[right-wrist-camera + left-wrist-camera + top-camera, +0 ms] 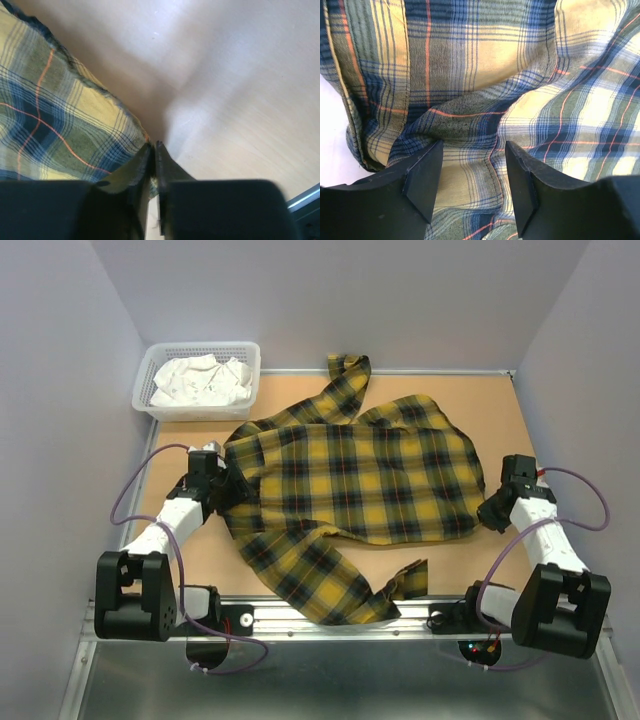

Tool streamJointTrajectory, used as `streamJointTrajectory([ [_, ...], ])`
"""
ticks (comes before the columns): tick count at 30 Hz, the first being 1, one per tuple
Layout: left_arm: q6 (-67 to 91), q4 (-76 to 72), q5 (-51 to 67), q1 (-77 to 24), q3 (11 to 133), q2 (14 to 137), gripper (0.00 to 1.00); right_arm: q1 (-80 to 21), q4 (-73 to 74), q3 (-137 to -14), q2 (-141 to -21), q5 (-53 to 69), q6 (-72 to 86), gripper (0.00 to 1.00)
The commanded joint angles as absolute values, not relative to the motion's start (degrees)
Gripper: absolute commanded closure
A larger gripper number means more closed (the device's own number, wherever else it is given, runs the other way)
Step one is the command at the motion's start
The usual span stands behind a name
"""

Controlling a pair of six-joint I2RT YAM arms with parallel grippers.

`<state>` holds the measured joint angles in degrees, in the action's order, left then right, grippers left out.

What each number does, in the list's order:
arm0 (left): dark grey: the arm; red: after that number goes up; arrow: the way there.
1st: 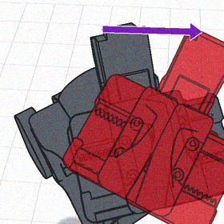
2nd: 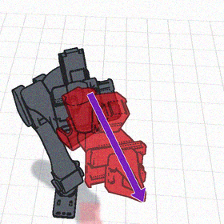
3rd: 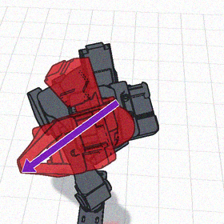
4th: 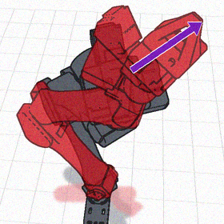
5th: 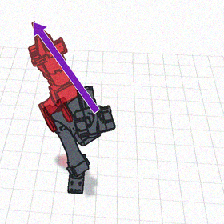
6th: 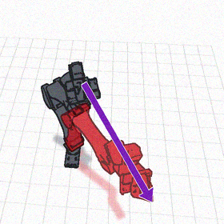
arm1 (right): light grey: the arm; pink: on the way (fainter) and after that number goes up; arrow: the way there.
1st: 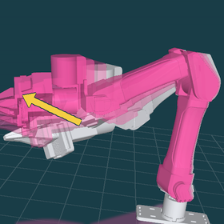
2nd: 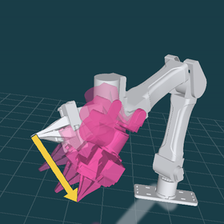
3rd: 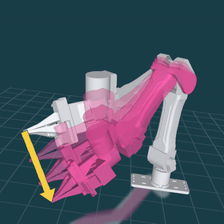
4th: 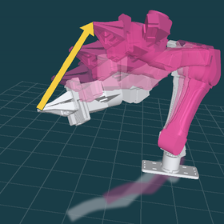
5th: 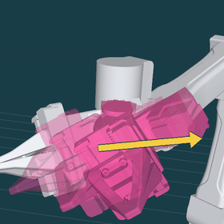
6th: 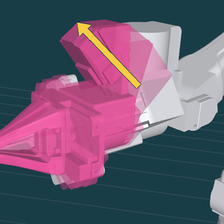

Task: Fold and stack the long sleeve shirts
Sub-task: Flatten the shirt out

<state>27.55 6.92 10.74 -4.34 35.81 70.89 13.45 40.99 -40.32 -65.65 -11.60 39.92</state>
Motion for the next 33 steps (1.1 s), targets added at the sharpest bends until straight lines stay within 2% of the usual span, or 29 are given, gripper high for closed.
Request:
streamJointTrajectory([
  [1,27.78,6.76,14.24,-3.78,35.16,69.61,0.36,14.33,37.45,-40.34,-66.44,-13.46,41.31,0.75],
  [2,27.43,7.29,14.15,-3.69,35.42,69.17,0.36,14.33,37.18,-40.69,-66.88,-12.75,40.70,0.66],
  [6,25.58,11.59,14.59,-3.60,38.14,65.93,0.36,13.80,35.78,-46.30,-64.97,-10.81,34.47,0.52],
  [7,25.14,11.95,14.59,-3.60,38.58,65.14,0.35,13.19,35.16,-49.45,-64.34,-9.51,33.41,0.43],
  [11,24.26,13.01,11.61,-3.52,41.57,63.11,0.28,2.84,30.68,-57.11,-65.99,-8.79,28.31,0.33],
  [14,23.65,11.70,7.83,-3.17,43.94,64.24,0.23,-14.96,27.43,-62.20,-73.78,-8.00,24.27,0.31],
  [21,23.82,7.83,1.85,-2.46,47.89,70.91,0.22,-39.51,19.61,-75.99,-96.48,-5.55,16.19,0.31],
  [27,24.87,3.78,1.23,-1.76,50.53,78.29,0.23,-48.34,18.02,-86.65,-111.77,-2.55,8.71,0.32],
  [33,24.96,2.64,0.97,-1.76,53.17,85.15,0.24,-51.32,18.02,-83.24,-114.35,1.05,4.84,0.32],
])
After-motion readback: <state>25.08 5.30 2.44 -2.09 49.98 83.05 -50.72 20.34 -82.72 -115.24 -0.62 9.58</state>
